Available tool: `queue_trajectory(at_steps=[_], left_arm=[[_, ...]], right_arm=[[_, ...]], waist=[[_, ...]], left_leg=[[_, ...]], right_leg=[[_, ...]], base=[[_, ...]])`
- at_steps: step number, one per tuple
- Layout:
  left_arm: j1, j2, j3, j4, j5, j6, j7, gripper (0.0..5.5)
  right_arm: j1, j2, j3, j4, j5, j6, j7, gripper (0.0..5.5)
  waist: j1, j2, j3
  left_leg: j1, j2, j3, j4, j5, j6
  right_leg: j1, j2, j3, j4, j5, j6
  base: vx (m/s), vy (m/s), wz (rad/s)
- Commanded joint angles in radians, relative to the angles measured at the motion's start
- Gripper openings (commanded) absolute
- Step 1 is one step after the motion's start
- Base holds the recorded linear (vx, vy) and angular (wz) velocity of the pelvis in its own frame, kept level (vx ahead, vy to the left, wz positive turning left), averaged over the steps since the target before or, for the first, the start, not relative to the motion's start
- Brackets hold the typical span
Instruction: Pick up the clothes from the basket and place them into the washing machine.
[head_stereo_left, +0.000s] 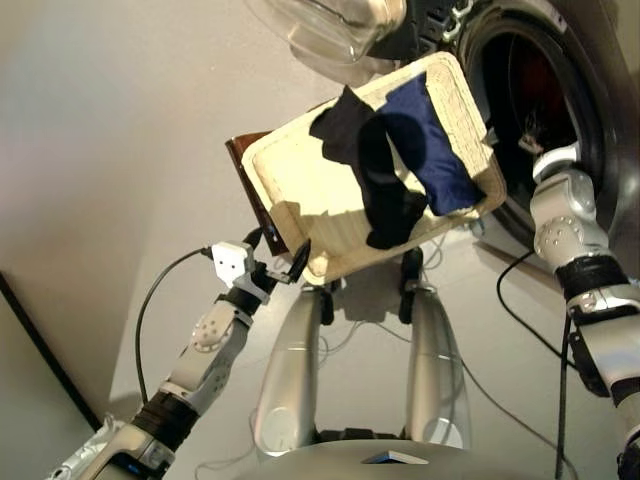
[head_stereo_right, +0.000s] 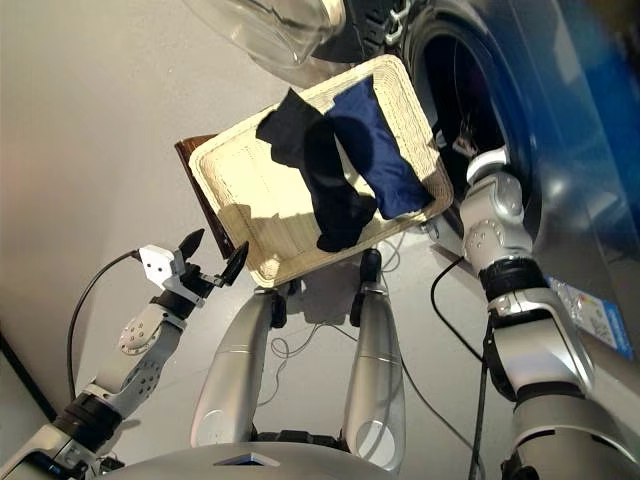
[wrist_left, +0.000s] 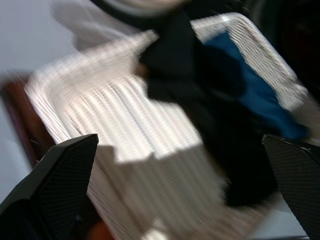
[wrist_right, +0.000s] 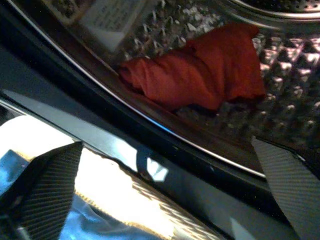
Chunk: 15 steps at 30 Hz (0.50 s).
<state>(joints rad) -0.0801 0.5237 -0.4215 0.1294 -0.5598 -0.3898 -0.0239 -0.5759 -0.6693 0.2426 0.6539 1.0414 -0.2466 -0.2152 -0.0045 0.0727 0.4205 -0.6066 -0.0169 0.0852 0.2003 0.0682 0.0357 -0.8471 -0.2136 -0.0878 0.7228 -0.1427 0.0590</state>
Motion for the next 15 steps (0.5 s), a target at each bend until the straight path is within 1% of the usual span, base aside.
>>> queue_trajectory(at_steps=[1, 3, 5, 7, 8, 9, 10, 11, 12, 13, 14, 15], left_arm=[[0.019, 0.079, 0.031, -0.022, 0.209, -0.053, 0.071, 5.5], [-0.033, 0.099, 0.027, 0.015, 0.328, -0.046, 0.134, 5.5], [-0.081, 0.12, 0.027, 0.023, 0.4, -0.039, 0.179, 5.5], [-0.13, 0.134, 0.018, 0.037, 0.44, -0.028, 0.21, 5.5], [-0.145, 0.139, 0.018, 0.039, 0.443, -0.027, 0.214, 5.5], [-0.163, 0.145, 0.019, 0.039, 0.445, -0.026, 0.222, 5.5], [-0.185, 0.161, 0.018, 0.036, 0.464, -0.022, 0.23, 5.5], [-0.207, 0.175, 0.016, 0.033, 0.477, -0.021, 0.238, 5.5], [-0.232, 0.191, 0.008, 0.04, 0.482, -0.026, 0.245, 5.5], [-0.262, 0.202, -0.008, 0.046, 0.489, -0.028, 0.258, 5.5], [-0.283, 0.198, -0.022, 0.054, 0.486, -0.027, 0.268, 5.5], [-0.309, 0.192, -0.031, 0.064, 0.478, -0.027, 0.28, 5.5]], right_arm=[[0.186, 0.08, 0.157, -0.304, -0.387, -0.148, 0.12, 5.5], [0.175, 0.108, 0.166, -0.286, -0.376, -0.145, 0.119, 5.5], [0.159, 0.116, 0.177, -0.291, -0.385, -0.141, 0.113, 5.5], [0.146, 0.113, 0.186, -0.313, -0.391, -0.141, 0.111, 5.5], [0.144, 0.11, 0.185, -0.327, -0.392, -0.141, 0.111, 5.5], [0.136, 0.107, 0.189, -0.342, -0.389, -0.141, 0.114, 5.5], [0.126, 0.101, 0.191, -0.353, -0.388, -0.14, 0.115, 5.5], [0.114, 0.092, 0.195, -0.362, -0.391, -0.14, 0.113, 5.5], [0.102, 0.085, 0.198, -0.369, -0.39, -0.141, 0.11, 5.5], [0.091, 0.078, 0.201, -0.379, -0.381, -0.143, 0.11, 5.5], [0.086, 0.074, 0.203, -0.385, -0.378, -0.143, 0.109, 5.5], [0.083, 0.073, 0.204, -0.391, -0.373, -0.14, 0.105, 5.5]], waist=[[-0.031, -0.045, -0.056], [-0.04, -0.046, -0.048], [-0.045, -0.052, -0.037], [-0.047, -0.061, -0.02], [-0.049, -0.062, -0.012], [-0.051, -0.062, -0.001], [-0.056, -0.062, 0.011], [-0.061, -0.059, 0.02], [-0.066, -0.054, 0.03], [-0.071, -0.052, 0.039], [-0.073, -0.057, 0.048], [-0.079, -0.071, 0.06]], left_leg=[[-0.072, 0.025, 0.066, 0.12, -0.079, -0.055], [-0.073, 0.027, 0.059, 0.122, -0.085, -0.049], [-0.093, 0.026, 0.058, 0.151, -0.098, -0.041], [-0.115, 0.024, 0.06, 0.195, -0.115, -0.034], [-0.12, 0.023, 0.062, 0.204, -0.12, -0.03], [-0.123, 0.022, 0.07, 0.207, -0.125, -0.021], [-0.13, 0.02, 0.077, 0.215, -0.133, -0.012], [-0.146, 0.024, 0.084, 0.235, -0.141, -0.009], [-0.163, 0.033, 0.082, 0.253, -0.147, -0.013], [-0.179, 0.038, 0.074, 0.274, -0.155, -0.024], [-0.182, 0.04, 0.067, 0.292, -0.162, -0.035], [-0.197, 0.04, 0.05, 0.342, -0.177, -0.057]], right_leg=[[0.125, 0.006, -0.05, -0.356, 0.17, 0.063], [0.113, 0.008, -0.043, -0.343, 0.169, 0.063], [0.098, 0.008, -0.03, -0.32, 0.165, 0.06], [0.079, 0.005, -0.015, -0.279, 0.162, 0.057], [0.063, 0.003, -0.011, -0.252, 0.166, 0.06], [0.024, -0.001, 0.0, -0.195, 0.179, 0.073], [-0.014, -0.005, 0.017, -0.147, 0.193, 0.085], [-0.051, -0.013, 0.046, -0.113, 0.21, 0.096], [-0.069, -0.024, 0.076, -0.121, 0.226, 0.095], [-0.068, -0.046, 0.106, -0.179, 0.25, 0.088], [-0.062, -0.062, 0.122, -0.237, 0.266, 0.083], [-0.04, -0.083, 0.138, -0.34, 0.288, 0.079]], base=[[0.05, 0.063, 0.477], [-0.045, 0.073, 0.196], [-0.067, 0.055, -0.212], [-0.092, 0.063, -0.286], [-0.102, 0.106, -0.459], [-0.117, 0.139, -0.527], [-0.125, 0.133, -0.315], [-0.103, 0.059, -0.014], [-0.047, -0.051, 0.264], [0.008, -0.147, 0.291], [0.053, -0.27, 0.205], [0.034, -0.308, 0.216]])
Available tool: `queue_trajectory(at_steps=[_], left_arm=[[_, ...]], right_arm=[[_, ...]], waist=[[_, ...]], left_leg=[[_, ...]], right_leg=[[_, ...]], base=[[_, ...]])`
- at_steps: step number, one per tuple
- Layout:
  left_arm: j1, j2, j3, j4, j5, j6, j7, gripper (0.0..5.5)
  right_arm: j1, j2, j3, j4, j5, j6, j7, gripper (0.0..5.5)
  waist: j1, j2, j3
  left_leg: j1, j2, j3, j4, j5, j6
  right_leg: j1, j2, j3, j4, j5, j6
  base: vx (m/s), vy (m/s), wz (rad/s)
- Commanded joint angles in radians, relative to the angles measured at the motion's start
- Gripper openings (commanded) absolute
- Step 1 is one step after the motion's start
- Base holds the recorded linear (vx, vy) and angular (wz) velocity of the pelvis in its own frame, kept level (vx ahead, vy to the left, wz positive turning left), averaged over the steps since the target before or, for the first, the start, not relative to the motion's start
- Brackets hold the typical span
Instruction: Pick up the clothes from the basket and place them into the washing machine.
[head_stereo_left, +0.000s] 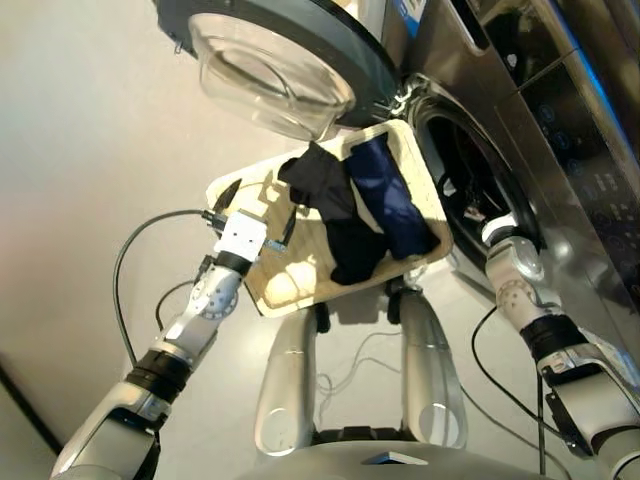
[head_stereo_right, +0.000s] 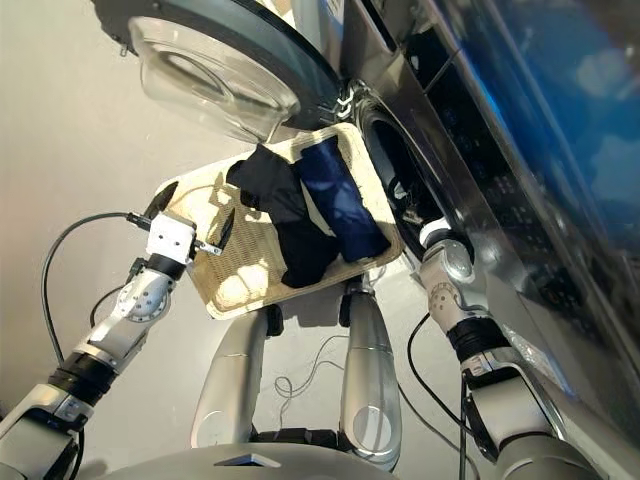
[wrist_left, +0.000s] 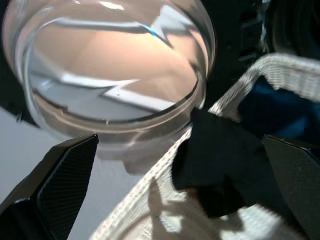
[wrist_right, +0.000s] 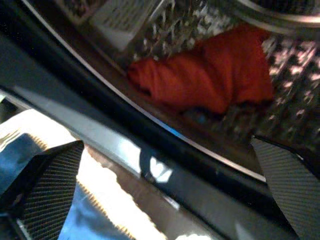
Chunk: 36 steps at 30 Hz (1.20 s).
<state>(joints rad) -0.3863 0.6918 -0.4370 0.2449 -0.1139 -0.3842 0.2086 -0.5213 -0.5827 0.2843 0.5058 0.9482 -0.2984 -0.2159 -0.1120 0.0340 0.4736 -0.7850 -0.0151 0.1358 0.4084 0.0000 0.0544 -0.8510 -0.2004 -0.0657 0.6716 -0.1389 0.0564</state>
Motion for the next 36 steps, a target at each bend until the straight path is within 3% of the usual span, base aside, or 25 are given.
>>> queue_trajectory(at_steps=[1, 2, 4, 8, 12, 17, 19, 21, 25, 26, 29, 31, 33, 34, 35, 36], left_arm=[[-0.021, 0.014, -0.015, -0.042, 0.017, -0.035, 0.06, 5.5], [-0.007, 0.022, 0.015, -0.057, 0.015, -0.029, 0.072, 5.5], [0.015, -0.007, 0.025, -0.064, -0.024, -0.036, 0.06, 5.5], [0.036, -0.078, 0.018, -0.042, -0.061, -0.027, 0.06, 5.5], [0.021, -0.092, -0.001, -0.041, -0.049, -0.017, 0.06, 5.5], [-0.029, -0.14, -0.001, 0.016, -0.092, -0.012, 0.081, 5.5], [-0.043, -0.159, 0.001, 0.037, -0.088, -0.004, 0.097, 5.5], [-0.039, -0.169, 0.01, 0.036, -0.089, -0.002, 0.101, 5.5], [-0.034, -0.184, 0.011, 0.056, -0.09, -0.001, 0.097, 5.5], [-0.029, -0.175, 0.015, 0.055, -0.088, -0.002, 0.091, 5.5], [0.01, -0.141, 0.039, 0.041, -0.087, 0.001, 0.061, 5.5], [0.01, -0.129, 0.038, 0.054, -0.103, -0.005, 0.052, 5.5], [0.012, -0.124, 0.042, 0.053, -0.112, -0.003, 0.052, 5.5], [0.005, -0.126, 0.044, 0.058, -0.117, -0.002, 0.058, 5.5], [-0.004, -0.13, 0.044, 0.06, -0.12, 0.001, 0.063, 5.5], [-0.014, -0.134, 0.041, 0.06, -0.117, 0.004, 0.07, 5.5]], right_arm=[[0.024, -0.011, 0.163, -0.237, -0.274, -0.095, 0.105, 5.5], [-0.007, -0.002, 0.179, -0.225, -0.279, -0.084, 0.101, 5.5], [-0.002, -0.003, 0.183, -0.271, -0.274, -0.082, 0.105, 5.5], [0.014, -0.018, 0.165, -0.284, -0.27, -0.08, 0.096, 5.5], [-0.019, -0.014, 0.178, -0.27, -0.277, -0.077, 0.084, 5.5], [-0.069, 0.006, 0.208, -0.211, -0.296, -0.056, 0.07, 5.5], [-0.069, 0.012, 0.215, -0.195, -0.303, -0.045, 0.076, 5.5], [-0.064, 0.006, 0.219, -0.191, -0.309, -0.038, 0.082, 5.5], [-0.043, 0.031, 0.204, -0.149, -0.298, -0.031, 0.088, 5.5], [-0.033, 0.04, 0.204, -0.154, -0.292, -0.034, 0.094, 5.5], [0.021, 0.047, 0.192, -0.168, -0.293, -0.039, 0.109, 5.5], [0.046, 0.046, 0.185, -0.191, -0.27, -0.055, 0.115, 5.5], [0.063, 0.05, 0.17, -0.204, -0.253, -0.067, 0.109, 5.5], [0.066, 0.057, 0.162, -0.206, -0.256, -0.074, 0.096, 5.5], [0.06, 0.054, 0.157, -0.211, -0.263, -0.077, 0.085, 5.5], [0.054, 0.046, 0.156, -0.22, -0.27, -0.079, 0.079, 5.5]], waist=[[0.039, -0.037, 0.009], [0.047, -0.033, 0.018], [0.038, -0.038, 0.016], [0.036, -0.025, 0.006], [0.033, -0.018, 0.0], [0.029, -0.039, -0.002], [0.026, -0.05, -0.004], [0.028, -0.06, -0.005], [0.023, -0.057, -0.017], [0.023, -0.055, -0.018], [0.047, -0.045, -0.029], [0.06, -0.05, -0.025], [0.076, -0.038, -0.032], [0.073, -0.035, -0.04], [0.069, -0.033, -0.039], [0.058, -0.034, -0.031]], left_leg=[[-0.038, 0.043, -0.006, 0.189, -0.122, -0.084], [-0.05, 0.073, -0.001, 0.197, -0.124, -0.082], [-0.065, 0.079, -0.002, 0.224, -0.121, -0.08], [-0.099, 0.093, -0.005, 0.282, -0.138, -0.081], [-0.134, 0.11, 0.005, 0.296, -0.139, -0.08], [-0.135, 0.122, 0.011, 0.273, -0.131, -0.075], [-0.124, 0.116, 0.01, 0.265, -0.135, -0.07], [-0.109, 0.096, 0.002, 0.271, -0.151, -0.063], [-0.049, 0.064, 0.009, 0.218, -0.142, -0.058], [-0.045, 0.057, 0.003, 0.208, -0.132, -0.058], [-0.044, 0.054, -0.038, 0.182, -0.082, -0.062], [-0.043, 0.053, -0.092, 0.094, -0.002, -0.101], [-0.043, 0.083, -0.149, -0.068, 0.113, -0.143], [-0.038, 0.115, -0.157, -0.151, 0.17, -0.162], [-0.034, 0.141, -0.137, -0.192, 0.205, -0.167], [-0.02, 0.158, -0.11, -0.179, 0.19, -0.156]], right_leg=[[-0.014, -0.112, 0.087, -0.308, 0.274, 0.076], [-0.042, -0.118, 0.07, -0.269, 0.275, 0.082], [-0.051, -0.094, 0.083, -0.22, 0.244, 0.078], [-0.074, -0.086, 0.071, -0.149, 0.204, 0.064], [-0.112, -0.059, 0.082, -0.152, 0.213, 0.058], [-0.114, -0.022, 0.102, -0.227, 0.256, 0.056], [-0.107, -0.011, 0.114, -0.247, 0.27, 0.057], [-0.098, -0.004, 0.129, -0.255, 0.28, 0.058], [-0.051, -0.036, 0.141, -0.295, 0.304, 0.067], [-0.047, -0.036, 0.146, -0.282, 0.297, 0.066], [-0.04, -0.017, 0.14, -0.111, 0.16, 0.044], [0.002, -0.025, 0.1, -0.127, 0.143, 0.041], [0.01, -0.026, 0.041, -0.154, 0.121, 0.038], [0.018, -0.03, 0.0, -0.196, 0.116, 0.045], [0.02, -0.038, -0.025, -0.208, 0.115, 0.048], [0.018, -0.044, -0.03, -0.214, 0.118, 0.045]], base=[[-0.038, -0.24, 0.128], [-0.075, -0.131, 0.17], [-0.038, -0.084, -0.179], [0.008, -0.093, -0.029], [-0.036, -0.021, 0.049], [-0.074, 0.033, -0.252], [-0.072, 0.078, -0.382], [-0.049, 0.103, -0.186], [-0.026, 0.055, -0.095], [0.0, 0.0, 0.0], [-0.004, -0.138, 0.225], [-0.023, -0.333, 0.5], [-0.004, -0.447, 0.832], [0.014, -0.386, 1.123], [-0.016, -0.237, 1.117], [-0.063, -0.138, 0.911]])
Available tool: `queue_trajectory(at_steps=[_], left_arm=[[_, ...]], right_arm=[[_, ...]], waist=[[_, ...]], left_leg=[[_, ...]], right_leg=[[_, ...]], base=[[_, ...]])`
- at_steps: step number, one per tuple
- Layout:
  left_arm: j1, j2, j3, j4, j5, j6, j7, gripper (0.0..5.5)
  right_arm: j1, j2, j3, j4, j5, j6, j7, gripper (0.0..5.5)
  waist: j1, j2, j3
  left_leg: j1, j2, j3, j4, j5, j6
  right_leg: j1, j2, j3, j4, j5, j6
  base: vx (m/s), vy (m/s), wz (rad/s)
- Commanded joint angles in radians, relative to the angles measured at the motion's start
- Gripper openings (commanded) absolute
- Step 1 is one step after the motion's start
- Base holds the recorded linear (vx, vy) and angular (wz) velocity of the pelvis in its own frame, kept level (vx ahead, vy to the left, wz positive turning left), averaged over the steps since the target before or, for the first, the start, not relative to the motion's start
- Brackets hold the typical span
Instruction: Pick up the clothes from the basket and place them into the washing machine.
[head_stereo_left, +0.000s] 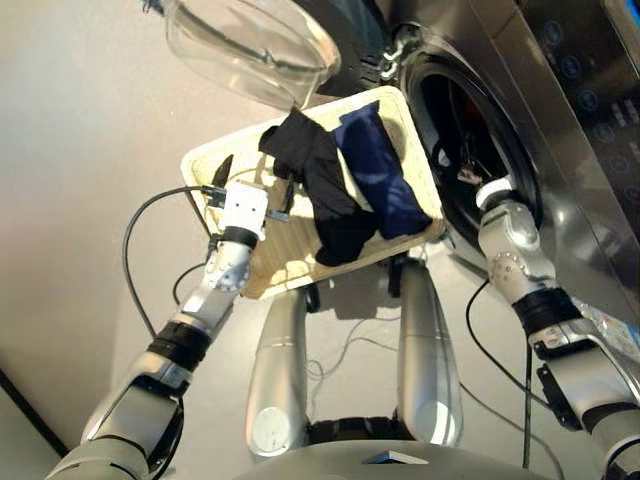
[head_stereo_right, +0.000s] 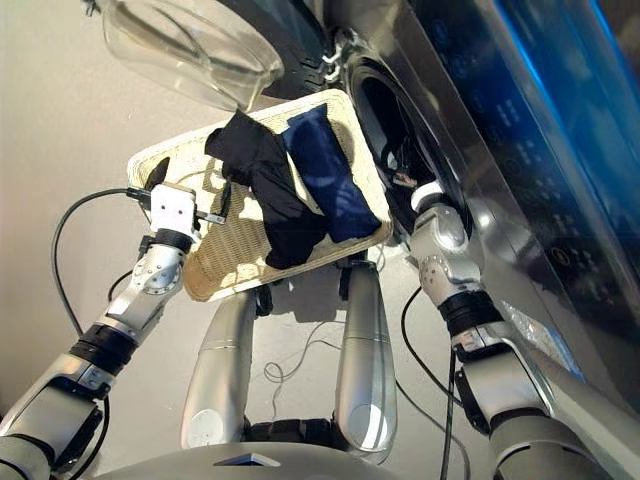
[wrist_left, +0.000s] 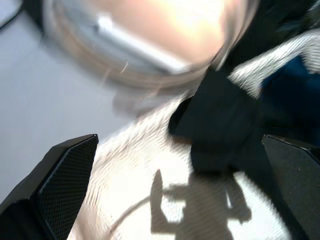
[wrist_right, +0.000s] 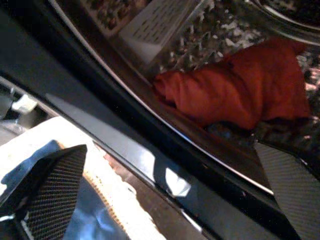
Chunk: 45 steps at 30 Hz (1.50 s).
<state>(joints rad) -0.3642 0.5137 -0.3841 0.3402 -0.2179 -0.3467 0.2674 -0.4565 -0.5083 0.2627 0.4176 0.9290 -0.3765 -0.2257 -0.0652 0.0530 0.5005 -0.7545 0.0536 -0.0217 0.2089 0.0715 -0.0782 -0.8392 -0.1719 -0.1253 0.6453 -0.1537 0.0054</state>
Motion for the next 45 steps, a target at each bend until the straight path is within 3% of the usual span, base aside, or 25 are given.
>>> queue_trajectory(at_steps=[1, 2, 4, 5, 6, 7, 9, 11, 12, 14, 15, 17, 18, 19, 20, 21, 22, 24, 27, 29, 33, 35, 39, 41, 45], left_arm=[[-0.044, 0.034, -0.014, -0.031, -0.006, -0.029, 0.015, 5.5], [-0.049, 0.025, -0.017, -0.035, -0.001, -0.024, 0.015, 5.5], [-0.048, 0.0, -0.019, -0.043, -0.002, -0.029, 0.012, 5.5], [-0.054, -0.008, -0.028, -0.048, -0.001, -0.029, 0.01, 5.5], [-0.056, -0.004, -0.038, -0.049, 0.017, -0.025, 0.013, 5.5], [-0.065, -0.003, -0.045, -0.055, 0.033, -0.02, 0.015, 5.5], [-0.077, 0.004, -0.05, -0.063, 0.056, -0.018, 0.018, 5.5], [-0.071, 0.006, -0.041, -0.079, 0.049, -0.02, 0.016, 5.5], [-0.072, 0.008, -0.042, -0.081, 0.044, -0.024, 0.019, 5.5], [-0.099, 0.009, -0.05, -0.075, 0.038, -0.025, 0.028, 5.5], [-0.107, 0.011, -0.053, -0.074, 0.042, -0.024, 0.033, 5.5], [-0.121, 0.037, -0.052, -0.095, 0.066, -0.026, 0.061, 5.5], [-0.132, 0.054, -0.052, -0.1, 0.08, -0.024, 0.079, 5.5], [-0.143, 0.062, -0.045, -0.092, 0.093, -0.019, 0.096, 5.5], [-0.173, 0.073, -0.049, -0.094, 0.115, -0.021, 0.113, 5.5], [-0.188, 0.097, -0.057, -0.084, 0.14, -0.022, 0.126, 5.5], [-0.201, 0.102, -0.055, -0.076, 0.143, -0.02, 0.131, 5.5], [-0.224, 0.133, -0.046, -0.083, 0.157, -0.013, 0.146, 5.5], [-0.238, 0.155, -0.022, -0.097, 0.163, -0.007, 0.156, 5.5], [-0.259, 0.167, -0.011, -0.077, 0.17, -0.004, 0.166, 5.5], [-0.314, 0.237, -0.016, -0.059, 0.272, 0.025, 0.175, 5.5], [-0.379, 0.337, -0.065, -0.053, 0.384, 0.037, 0.164, 5.5], [-0.531, 0.54, -0.258, -0.073, 0.551, 0.018, 0.11, 5.5], [-0.608, 0.593, -0.357, -0.069, 0.592, 0.019, 0.088, 5.5], [-0.687, 0.673, -0.461, -0.089, 0.66, 0.004, 0.068, 5.5]], right_arm=[[-0.017, -0.038, 0.178, -0.132, -0.256, 0.001, 0.088, 5.5], [-0.023, -0.05, 0.18, -0.132, -0.266, 0.005, 0.083, 5.5], [-0.032, -0.068, 0.176, -0.148, -0.289, 0.01, 0.08, 5.5], [-0.032, -0.071, 0.171, -0.156, -0.282, 0.004, 0.074, 5.5], [-0.031, -0.065, 0.161, -0.155, -0.279, 0.005, 0.068, 5.5], [-0.027, -0.061, 0.158, -0.159, -0.274, 0.0, 0.064, 5.5], [-0.021, -0.042, 0.151, -0.161, -0.262, -0.009, 0.06, 5.5], [-0.004, -0.037, 0.152, -0.171, -0.264, -0.008, 0.061, 5.5], [0.007, -0.039, 0.159, -0.174, -0.271, -0.006, 0.067, 5.5], [0.021, -0.038, 0.151, -0.181, -0.266, -0.014, 0.059, 5.5], [0.022, -0.042, 0.149, -0.185, -0.265, -0.016, 0.053, 5.5], [0.009, -0.058, 0.149, -0.212, -0.269, -0.026, 0.041, 5.5], [-0.01, -0.063, 0.156, -0.202, -0.282, -0.029, 0.037, 5.5], [-0.013, -0.066, 0.15, -0.214, -0.292, -0.025, 0.032, 5.5], [-0.006, -0.065, 0.137, -0.236, -0.284, -0.036, 0.032, 5.5], [-0.008, -0.06, 0.137, -0.247, -0.28, -0.034, 0.039, 5.5], [-0.008, -0.059, 0.145, -0.252, -0.277, -0.032, 0.049, 5.5], [-0.018, -0.042, 0.15, -0.235, -0.272, -0.027, 0.053, 5.5], [-0.032, -0.038, 0.163, -0.223, -0.271, -0.011, 0.065, 5.5], [-0.034, -0.038, 0.171, -0.216, -0.278, -0.001, 0.075, 5.5], [-0.027, -0.064, 0.175, -0.235, -0.275, -0.002, 0.109, 5.5], [-0.025, -0.092, 0.18, -0.242, -0.275, -0.003, 0.124, 5.5], [-0.026, -0.176, 0.203, -0.267, -0.263, -0.006, 0.172, 5.5], [-0.027, -0.206, 0.215, -0.271, -0.258, -0.002, 0.187, 5.5], [0.011, -0.258, 0.192, -0.303, -0.257, 0.002, 0.209, 5.5]], waist=[[-0.003, -0.055, -0.049], [-0.013, -0.055, -0.044], [-0.029, -0.061, -0.03], [-0.037, -0.053, -0.02], [-0.044, -0.046, -0.006], [-0.05, -0.043, 0.0], [-0.059, -0.042, 0.006], [-0.061, -0.049, 0.015], [-0.047, -0.057, 0.019], [-0.039, -0.061, 0.019], [-0.038, -0.059, 0.019], [-0.008, -0.052, 0.019], [0.015, -0.051, 0.02], [0.003, -0.057, 0.02], [-0.007, -0.056, 0.02], [-0.01, -0.059, 0.02], [-0.013, -0.063, 0.02], [-0.011, -0.075, 0.019], [-0.009, -0.09, 0.019], [-0.015, -0.089, 0.019], [-0.03, -0.084, 0.016], [-0.039, -0.084, 0.006], [-0.052, -0.075, -0.007], [-0.057, -0.064, -0.012], [-0.063, -0.041, -0.02]], left_leg=[[-0.051, 0.084, 0.066, 0.105, 0.063, -0.007], [-0.042, 0.069, 0.086, 0.167, -0.002, 0.006], [-0.018, 0.007, 0.058, 0.304, -0.119, 0.019], [0.043, 0.007, 0.064, 0.24, -0.134, 0.025], [0.063, -0.005, 0.052, 0.172, -0.112, 0.027], [0.057, -0.005, 0.06, 0.172, -0.109, 0.03], [0.061, 0.004, 0.066, 0.193, -0.144, 0.041], [0.026, 0.002, 0.077, 0.366, -0.164, 0.039], [-0.034, -0.018, 0.061, 0.457, -0.146, 0.031], [-0.099, -0.015, 0.049, 0.409, -0.125, 0.03], [-0.123, -0.005, 0.037, 0.38, -0.104, 0.026], [-0.14, 0.022, -0.059, 0.157, 0.025, 0.008], [-0.159, 0.023, -0.114, 0.095, 0.09, -0.006], [-0.159, 0.018, -0.095, 0.14, 0.022, -0.004], [-0.214, 0.019, -0.062, 0.2, -0.003, -0.005], [-0.232, -0.008, -0.039, 0.26, -0.034, 0.003], [-0.232, -0.008, -0.013, 0.272, -0.044, 0.004], [-0.244, 0.006, 0.03, 0.287, -0.067, 0.013], [-0.252, 0.015, 0.068, 0.286, -0.079, 0.023], [-0.254, 0.018, 0.078, 0.289, -0.086, 0.028], [-0.276, 0.02, 0.087, 0.331, -0.102, 0.034], [-0.297, 0.028, 0.089, 0.371, -0.113, 0.032], [-0.344, 0.041, 0.098, 0.459, -0.143, 0.035], [-0.358, 0.049, 0.105, 0.471, -0.146, 0.035], [-0.356, 0.054, 0.117, 0.456, -0.141, 0.035]], right_leg=[[0.001, -0.081, 0.028, -0.198, 0.143, 0.085], [-0.006, -0.085, 0.021, -0.2, 0.143, 0.071], [-0.019, -0.085, 0.024, -0.222, 0.154, 0.044], [-0.007, -0.08, 0.02, -0.234, 0.153, 0.044], [0.013, -0.068, 0.028, -0.259, 0.163, 0.048], [0.02, -0.063, 0.034, -0.256, 0.162, 0.045], [0.015, -0.05, 0.051, -0.239, 0.152, 0.036], [0.016, -0.039, 0.069, -0.205, 0.124, 0.009], [0.007, -0.027, 0.083, -0.173, 0.11, -0.005], [0.004, -0.019, 0.085, -0.161, 0.101, 0.006], [0.0, -0.018, 0.092, -0.158, 0.105, 0.017], [-0.015, 0.014, 0.136, -0.145, 0.102, 0.048], [-0.056, 0.032, 0.162, -0.129, 0.136, 0.051], [-0.064, 0.023, 0.185, -0.085, 0.094, 0.058], [-0.103, 0.002, 0.197, -0.046, 0.09, 0.063], [-0.132, 0.002, 0.218, -0.027, 0.101, 0.067], [-0.151, 0.006, 0.235, -0.031, 0.118, 0.068], [-0.176, -0.004, 0.218, -0.055, 0.15, 0.081], [-0.177, -0.035, 0.185, -0.117, 0.191, 0.096], [-0.183, -0.051, 0.171, -0.136, 0.197, 0.103], [-0.206, -0.055, 0.164, -0.115, 0.185, 0.096], [-0.227, -0.053, 0.169, -0.08, 0.172, 0.092], [-0.278, -0.04, 0.187, -0.012, 0.161, 0.089], [-0.296, -0.041, 0.193, -0.005, 0.164, 0.091], [-0.309, -0.047, 0.2, -0.009, 0.165, 0.093]], base=[[-0.085, -0.108, 0.817], [-0.08, -0.141, 0.631], [-0.055, -0.128, 0.362], [-0.006, -0.054, 0.057], [0.0, 0.0, 0.0], [0.013, 0.028, 0.184], [0.011, 0.012, 0.291], [0.0, 0.0, 0.0], [0.0, 0.0, 0.0], [0.092, 0.048, -0.062], [0.165, 0.238, -0.225], [0.171, 0.405, -0.182], [0.152, 0.349, -0.242], [0.045, 0.298, -0.563], [0.088, 0.278, -1.139], [-0.007, 0.343, -1.208], [0.006, 0.357, -0.983], [-0.022, 0.265, -0.716], [-0.028, 0.112, -0.651], [-0.024, 0.054, -0.202], [-0.017, 0.033, 0.015], [0.0, 0.0, 0.0], [-0.005, 0.013, -0.049], [-0.022, 0.033, -0.228], [0.0, 0.0, 0.0]])
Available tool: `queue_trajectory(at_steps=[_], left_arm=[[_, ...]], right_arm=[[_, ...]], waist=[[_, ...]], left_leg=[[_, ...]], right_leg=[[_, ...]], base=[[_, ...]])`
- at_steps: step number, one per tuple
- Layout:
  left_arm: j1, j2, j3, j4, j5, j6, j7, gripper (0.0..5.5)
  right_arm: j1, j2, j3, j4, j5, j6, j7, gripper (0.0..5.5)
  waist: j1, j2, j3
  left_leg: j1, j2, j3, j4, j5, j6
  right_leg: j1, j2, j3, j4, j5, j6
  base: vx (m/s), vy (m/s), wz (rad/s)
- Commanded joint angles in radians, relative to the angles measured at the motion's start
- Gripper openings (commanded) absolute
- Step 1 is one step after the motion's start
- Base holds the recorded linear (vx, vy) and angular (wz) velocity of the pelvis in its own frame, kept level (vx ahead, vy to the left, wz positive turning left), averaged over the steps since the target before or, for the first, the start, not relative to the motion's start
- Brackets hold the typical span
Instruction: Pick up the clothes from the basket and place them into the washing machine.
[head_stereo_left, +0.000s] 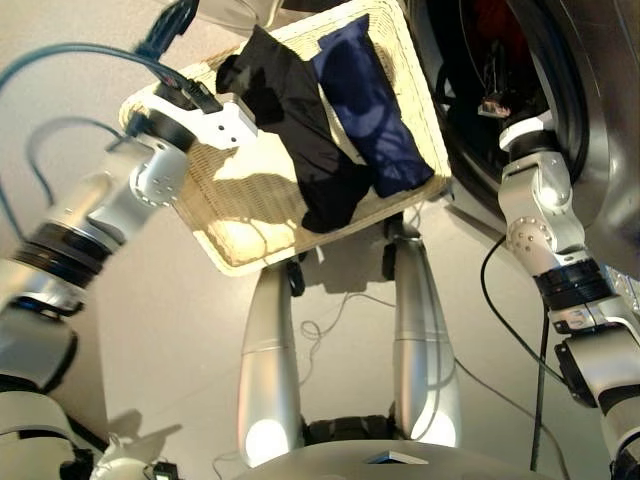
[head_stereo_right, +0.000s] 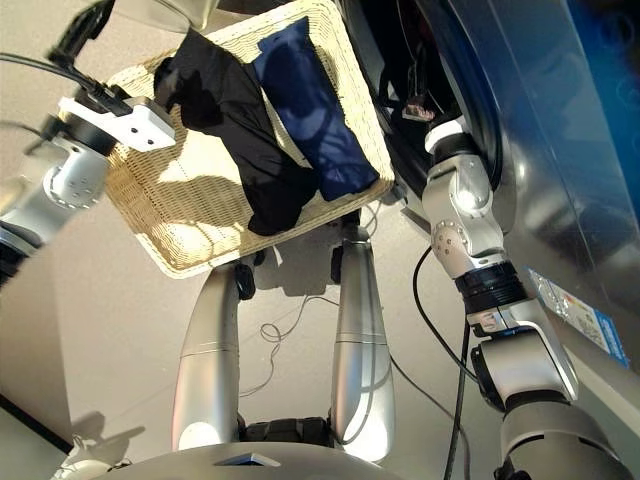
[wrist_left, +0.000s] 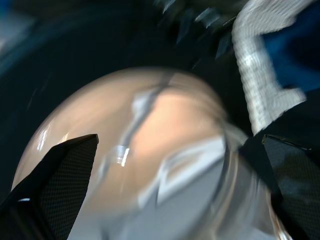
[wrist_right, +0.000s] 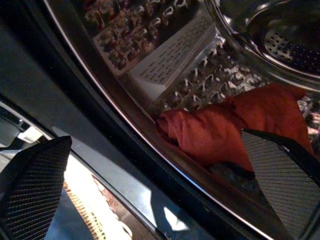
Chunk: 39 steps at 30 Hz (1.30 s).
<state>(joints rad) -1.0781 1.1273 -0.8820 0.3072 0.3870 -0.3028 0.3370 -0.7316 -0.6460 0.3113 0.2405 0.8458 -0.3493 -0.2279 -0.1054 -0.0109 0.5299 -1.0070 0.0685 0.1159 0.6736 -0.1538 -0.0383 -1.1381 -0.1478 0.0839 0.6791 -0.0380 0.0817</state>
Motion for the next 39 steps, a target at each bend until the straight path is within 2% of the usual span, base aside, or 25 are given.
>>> queue_trajectory(at_steps=[1, 3, 5, 10, 15, 21, 26, 34, 35, 39], left_arm=[[0.011, 0.074, 0.016, -0.085, 0.06, -0.038, -0.019, 5.5], [-0.023, 0.099, -0.045, -0.076, 0.096, -0.046, -0.044, 5.5], [-0.035, 0.104, -0.071, -0.082, 0.112, -0.04, -0.078, 5.5], [-0.066, 0.078, -0.141, -0.067, 0.175, -0.022, -0.146, 5.5], [-0.131, 0.014, -0.274, -0.046, 0.243, -0.008, -0.285, 5.5], [-0.112, -0.102, -0.269, 0.078, 0.306, 0.03, -0.311, 5.5], [-0.094, -0.171, -0.243, 0.144, 0.315, 0.06, -0.34, 5.5], [-0.106, -0.273, -0.228, 0.267, 0.355, 0.096, -0.32, 5.5], [-0.103, -0.294, -0.221, 0.307, 0.36, 0.117, -0.32, 5.5], [-0.11, -0.335, -0.208, 0.358, 0.366, 0.15, -0.342, 5.5]], right_arm=[[0.298, -0.13, 0.134, -0.131, -0.172, -0.024, 0.216, 5.5], [0.315, -0.148, 0.123, -0.121, -0.179, -0.018, 0.228, 5.5], [0.331, -0.149, 0.109, -0.119, -0.184, -0.013, 0.236, 5.5], [0.334, -0.141, 0.097, -0.119, -0.185, 0.002, 0.248, 5.5], [0.304, -0.111, 0.107, -0.115, -0.189, 0.023, 0.262, 5.5], [0.299, -0.08, 0.088, -0.132, -0.184, 0.031, 0.281, 5.5], [0.307, -0.061, 0.072, -0.14, -0.193, 0.036, 0.284, 5.5], [0.309, -0.038, 0.064, -0.15, -0.202, 0.037, 0.287, 5.5], [0.314, -0.029, 0.062, -0.155, -0.202, 0.04, 0.287, 5.5], [0.327, -0.022, 0.052, -0.179, -0.201, 0.05, 0.291, 5.5]], waist=[[-0.022, 0.029, -0.052], [-0.027, 0.039, -0.055], [-0.029, 0.044, -0.056], [-0.039, 0.052, -0.058], [-0.052, 0.051, -0.047], [-0.063, 0.04, -0.047], [-0.07, 0.037, -0.047], [-0.081, 0.029, -0.045], [-0.084, 0.027, -0.043], [-0.088, 0.024, -0.041]], left_leg=[[-0.103, 0.04, -0.018, -0.011, 0.082, -0.003], [-0.107, 0.039, -0.009, -0.007, 0.08, -0.003], [-0.113, 0.039, -0.004, 0.004, 0.074, -0.001], [-0.123, 0.04, 0.008, 0.022, 0.055, 0.003], [-0.129, 0.035, 0.019, 0.046, 0.034, 0.01], [-0.139, 0.035, 0.02, 0.074, 0.012, 0.015], [-0.154, 0.035, 0.021, 0.09, 0.004, 0.016], [-0.187, 0.038, 0.027, 0.13, -0.015, 0.019], [-0.197, 0.039, 0.028, 0.143, -0.019, 0.02], [-0.222, 0.043, 0.031, 0.168, -0.027, 0.022]], right_leg=[[-0.012, -0.073, -0.008, -0.044, 0.048, 0.017], [-0.023, -0.07, -0.001, -0.038, 0.043, 0.016], [-0.036, -0.066, 0.006, -0.026, 0.039, 0.015], [-0.052, -0.062, 0.022, -0.017, 0.032, 0.013], [-0.061, -0.052, 0.031, -0.007, 0.021, 0.012], [-0.077, -0.043, 0.037, 0.018, 0.008, 0.007], [-0.092, -0.037, 0.041, 0.031, 0.002, 0.002], [-0.126, -0.019, 0.051, 0.06, -0.009, -0.005], [-0.138, -0.016, 0.051, 0.072, -0.013, -0.007], [-0.16, -0.007, 0.054, 0.093, -0.021, -0.012]], base=[[0.0, 0.0, 0.0], [0.0, 0.0, 0.0], [0.0, 0.0, 0.0], [0.004, 0.01, -0.014], [0.0, 0.0, 0.0], [0.0, 0.0, 0.0], [0.0, 0.0, 0.0], [0.0, 0.0, 0.0], [0.0, 0.0, 0.0], [0.0, 0.0, 0.0]])
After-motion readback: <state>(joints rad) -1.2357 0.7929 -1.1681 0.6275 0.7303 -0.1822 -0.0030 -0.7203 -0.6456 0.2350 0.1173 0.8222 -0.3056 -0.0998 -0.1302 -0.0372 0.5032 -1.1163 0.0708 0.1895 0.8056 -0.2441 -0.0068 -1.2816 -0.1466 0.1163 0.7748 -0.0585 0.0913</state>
